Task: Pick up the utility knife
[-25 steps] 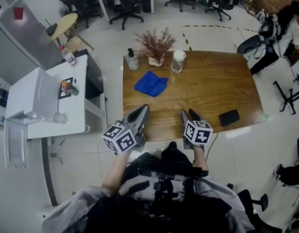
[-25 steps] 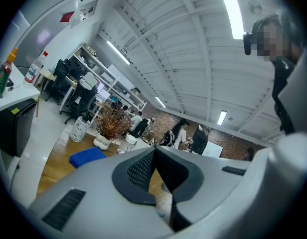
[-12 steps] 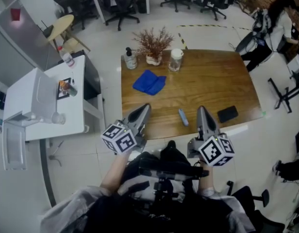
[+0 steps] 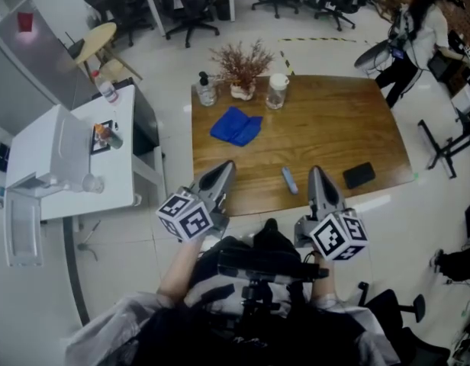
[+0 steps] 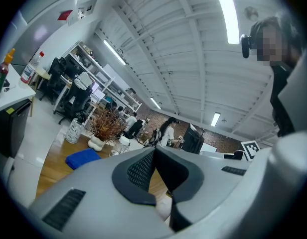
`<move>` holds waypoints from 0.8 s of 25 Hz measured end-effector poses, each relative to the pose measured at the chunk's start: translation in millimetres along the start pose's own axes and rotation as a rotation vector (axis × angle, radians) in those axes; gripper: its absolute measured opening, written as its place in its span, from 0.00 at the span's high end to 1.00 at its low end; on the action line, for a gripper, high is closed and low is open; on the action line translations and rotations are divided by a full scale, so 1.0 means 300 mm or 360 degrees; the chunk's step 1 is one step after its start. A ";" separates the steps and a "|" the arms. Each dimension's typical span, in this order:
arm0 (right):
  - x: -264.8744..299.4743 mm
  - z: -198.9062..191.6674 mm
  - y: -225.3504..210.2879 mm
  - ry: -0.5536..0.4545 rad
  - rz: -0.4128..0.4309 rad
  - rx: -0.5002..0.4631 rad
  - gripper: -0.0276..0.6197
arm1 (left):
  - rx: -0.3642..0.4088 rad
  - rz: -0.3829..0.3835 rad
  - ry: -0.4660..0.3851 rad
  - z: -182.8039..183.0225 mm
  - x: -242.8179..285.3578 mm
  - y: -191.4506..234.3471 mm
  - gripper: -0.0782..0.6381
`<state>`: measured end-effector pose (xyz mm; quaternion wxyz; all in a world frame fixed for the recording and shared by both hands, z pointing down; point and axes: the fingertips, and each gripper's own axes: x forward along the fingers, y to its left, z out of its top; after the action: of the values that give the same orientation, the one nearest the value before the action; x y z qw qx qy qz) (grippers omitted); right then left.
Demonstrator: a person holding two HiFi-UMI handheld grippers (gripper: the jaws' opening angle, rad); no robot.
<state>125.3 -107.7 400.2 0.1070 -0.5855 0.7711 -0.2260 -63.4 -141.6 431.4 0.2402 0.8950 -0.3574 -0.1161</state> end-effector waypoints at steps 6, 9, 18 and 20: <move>0.000 -0.013 -0.004 0.0023 -0.0027 -0.0034 0.94 | -0.0003 0.0022 0.0005 -0.001 -0.012 0.012 0.89; -0.001 -0.019 -0.011 0.0038 -0.0040 -0.0043 0.94 | -0.0008 0.0012 0.0008 -0.005 -0.008 0.008 0.89; 0.001 -0.038 -0.036 0.0060 -0.0054 -0.0043 0.94 | -0.0004 0.0015 0.0022 -0.018 0.002 0.010 0.89; 0.002 -0.039 -0.038 0.0062 -0.0056 -0.0043 0.94 | -0.0003 0.0015 0.0025 -0.021 0.004 0.012 0.89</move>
<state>130.0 -108.3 416.0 0.0800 -0.5958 0.7657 -0.2288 -62.3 -142.7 438.5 0.2443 0.8941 -0.3595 -0.1083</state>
